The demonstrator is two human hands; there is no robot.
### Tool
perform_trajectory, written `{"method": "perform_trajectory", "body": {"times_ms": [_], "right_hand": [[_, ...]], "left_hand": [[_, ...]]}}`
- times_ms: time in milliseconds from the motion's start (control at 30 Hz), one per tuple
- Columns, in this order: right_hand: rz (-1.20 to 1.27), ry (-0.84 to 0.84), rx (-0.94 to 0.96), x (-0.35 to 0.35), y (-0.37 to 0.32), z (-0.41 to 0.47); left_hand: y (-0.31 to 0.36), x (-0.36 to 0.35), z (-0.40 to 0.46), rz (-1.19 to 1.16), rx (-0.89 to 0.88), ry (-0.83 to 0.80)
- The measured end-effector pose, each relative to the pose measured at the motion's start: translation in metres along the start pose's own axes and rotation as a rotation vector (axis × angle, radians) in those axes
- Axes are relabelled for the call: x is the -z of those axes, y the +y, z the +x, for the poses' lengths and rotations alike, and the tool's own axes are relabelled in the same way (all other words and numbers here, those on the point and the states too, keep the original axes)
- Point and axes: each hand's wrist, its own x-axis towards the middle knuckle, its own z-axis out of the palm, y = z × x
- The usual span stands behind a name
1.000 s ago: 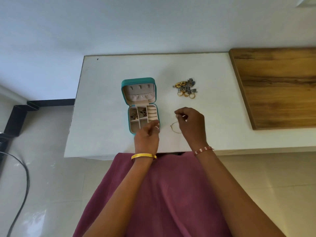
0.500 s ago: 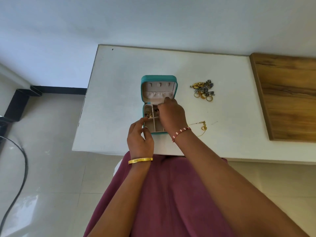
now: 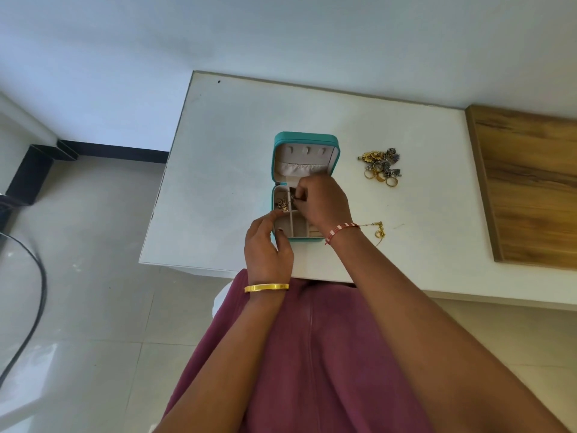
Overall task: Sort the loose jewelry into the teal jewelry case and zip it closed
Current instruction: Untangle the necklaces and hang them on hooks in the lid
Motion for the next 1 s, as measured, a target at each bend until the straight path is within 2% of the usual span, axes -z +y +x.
{"method": "perform_trajectory", "body": {"times_ms": [167,333,467,567,700,800,1000], "right_hand": [[0.549,0.094,-0.179,0.018,0.0,-0.02],[1.043,0.01,-0.297,0.042,-0.005,-0.052],[1.268,-0.048,-0.318,0.062,-0.011,-0.077],[1.33,-0.061,-0.312,0.076,-0.012,-0.091],[1.2,0.02,-0.284,0.088,-0.004,-0.104],[1.152,0.101,-0.298,0.096,0.009,-0.11],[1.231,0.164,-0.408,0.087,0.03,-0.122]], "left_hand": [[0.006,0.002,-0.004,0.01,-0.069,0.016],[0.021,0.004,-0.017,-0.074,-0.11,-0.003],[0.035,0.005,-0.028,-0.161,-0.106,-0.035],[0.043,0.007,-0.033,-0.188,-0.1,-0.075],[0.049,0.009,-0.035,-0.178,-0.088,-0.119],[0.054,0.011,-0.035,-0.212,0.012,-0.149],[0.061,0.007,-0.039,-0.459,0.219,-0.208]]}}
